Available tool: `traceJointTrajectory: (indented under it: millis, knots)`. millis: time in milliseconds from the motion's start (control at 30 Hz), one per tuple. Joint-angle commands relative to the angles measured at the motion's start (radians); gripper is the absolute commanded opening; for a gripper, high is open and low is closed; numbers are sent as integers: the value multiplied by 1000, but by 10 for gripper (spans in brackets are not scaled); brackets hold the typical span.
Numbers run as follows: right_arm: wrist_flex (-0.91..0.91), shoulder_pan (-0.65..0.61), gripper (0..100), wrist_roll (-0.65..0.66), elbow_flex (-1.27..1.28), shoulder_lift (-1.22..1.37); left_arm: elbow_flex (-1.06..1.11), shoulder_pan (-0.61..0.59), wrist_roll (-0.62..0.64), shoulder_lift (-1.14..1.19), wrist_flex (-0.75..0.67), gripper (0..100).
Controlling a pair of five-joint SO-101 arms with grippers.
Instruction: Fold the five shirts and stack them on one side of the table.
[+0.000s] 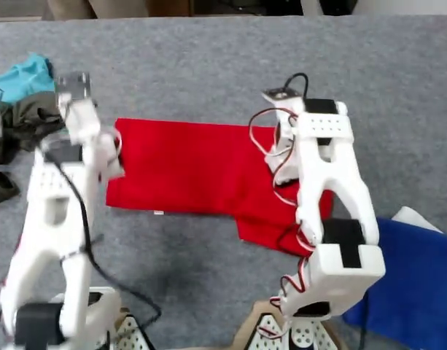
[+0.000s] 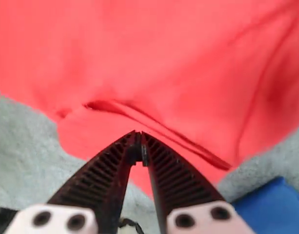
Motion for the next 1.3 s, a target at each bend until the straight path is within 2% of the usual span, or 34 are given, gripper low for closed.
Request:
traceJointTrajectory:
  millis: [0,167,333,433,700,1100,1267]
  knots:
    - [-55,-62,9,-48,-1,-30,167,-6,6,-81,-164,20]
    - [-178,-136,9,-138,-7,124,180,-37,46,19,-275,20]
    - [-249,-96,9,-183,-58,266,176,-72,41,153,-365,20]
    - [-201,-77,9,-183,-110,306,170,-66,41,202,-407,20]
    - [20,-82,9,-181,-154,226,120,-66,41,239,-376,20]
    - [52,-82,9,-180,-7,183,118,-66,41,240,-376,20]
    - [52,-82,9,-180,79,58,118,-64,40,240,-376,20]
